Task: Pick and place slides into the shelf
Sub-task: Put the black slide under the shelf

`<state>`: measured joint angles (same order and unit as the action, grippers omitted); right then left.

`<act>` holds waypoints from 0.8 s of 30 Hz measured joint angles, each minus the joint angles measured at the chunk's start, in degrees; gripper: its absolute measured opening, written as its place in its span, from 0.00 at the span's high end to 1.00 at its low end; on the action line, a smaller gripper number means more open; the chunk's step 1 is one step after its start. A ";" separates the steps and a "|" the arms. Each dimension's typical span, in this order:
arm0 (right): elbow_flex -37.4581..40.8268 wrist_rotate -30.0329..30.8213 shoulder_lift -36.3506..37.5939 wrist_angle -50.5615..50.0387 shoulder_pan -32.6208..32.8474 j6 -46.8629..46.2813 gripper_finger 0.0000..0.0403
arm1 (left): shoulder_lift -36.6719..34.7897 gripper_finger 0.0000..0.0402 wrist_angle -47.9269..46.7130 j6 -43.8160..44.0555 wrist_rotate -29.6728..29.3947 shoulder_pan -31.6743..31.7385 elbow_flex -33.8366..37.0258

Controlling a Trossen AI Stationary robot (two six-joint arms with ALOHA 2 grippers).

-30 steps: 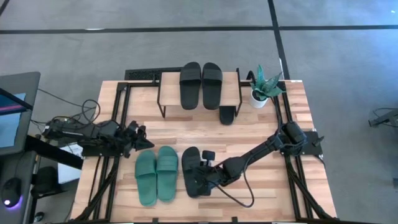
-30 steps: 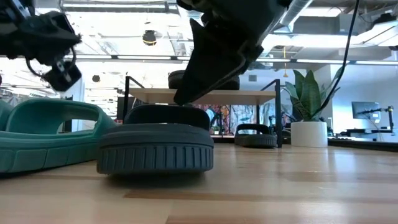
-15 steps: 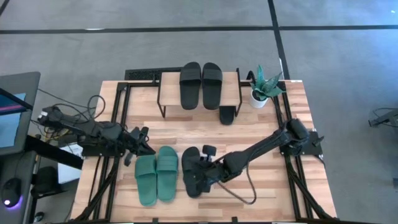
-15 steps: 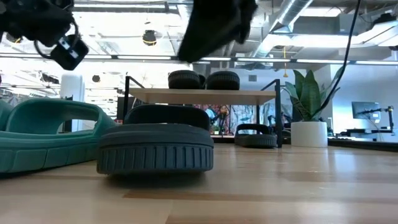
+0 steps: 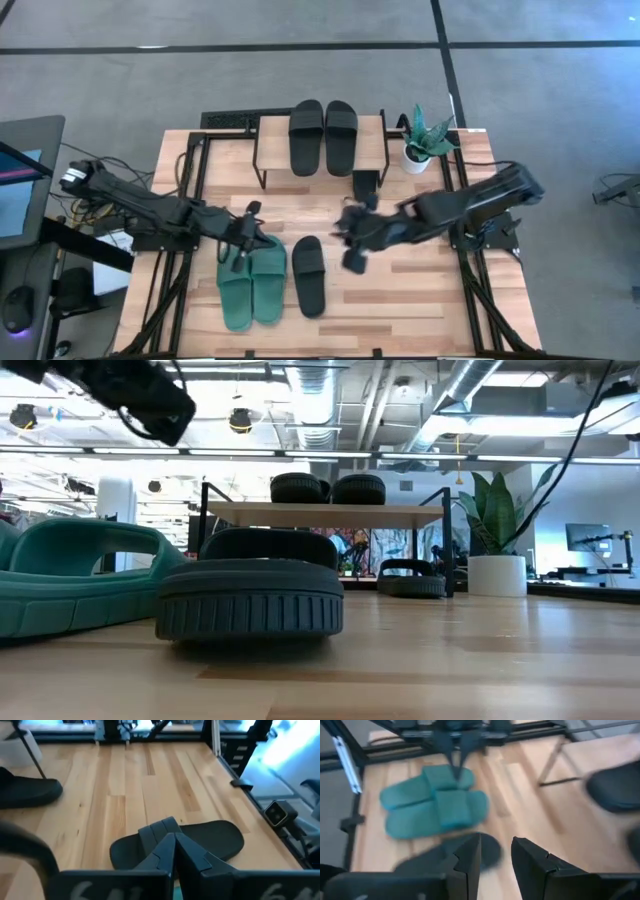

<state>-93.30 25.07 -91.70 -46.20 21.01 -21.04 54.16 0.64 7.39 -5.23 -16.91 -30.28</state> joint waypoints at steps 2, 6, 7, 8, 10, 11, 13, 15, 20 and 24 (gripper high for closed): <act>0.00 2.03 4.01 -5.34 0.51 0.30 0.76 | 3.99 1.00 -0.27 1.15 0.00 0.00 -2.62; 0.02 5.23 13.46 -12.92 2.03 3.05 0.76 | 12.71 1.00 -0.82 3.61 -1.98 -0.47 -8.53; 0.02 5.18 16.02 -13.61 2.48 3.94 0.76 | 15.12 0.99 -1.50 4.46 -3.11 -0.60 -10.40; 0.02 4.88 18.56 -13.72 3.01 5.19 0.76 | 17.58 0.98 -1.82 5.68 -4.20 -0.73 -12.58; 0.02 3.68 23.57 -13.55 4.40 7.75 0.76 | 22.36 0.95 -3.50 7.59 -5.86 -1.08 -17.30; 0.02 3.01 26.03 -13.55 5.25 8.72 0.76 | 24.90 0.93 -4.93 8.19 -6.63 -1.25 -19.84; 0.02 1.97 30.75 -13.36 6.97 9.38 0.76 | 30.09 0.89 -8.87 8.98 -8.01 -1.81 -25.41; 0.02 1.82 34.76 -13.36 8.66 9.50 0.76 | 35.15 0.84 -14.13 10.00 -9.21 -2.43 -31.43; 0.00 1.98 41.84 -13.38 11.22 9.52 0.76 | 46.26 0.72 -26.02 9.90 -14.05 -4.41 -45.76; 0.06 1.77 45.59 -13.57 13.11 9.96 0.76 | 52.62 0.64 -34.41 7.48 -19.17 -5.70 -55.14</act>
<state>-93.23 26.84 -46.11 -59.77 34.12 -11.08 106.78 -33.76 14.87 -24.40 -22.60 -85.42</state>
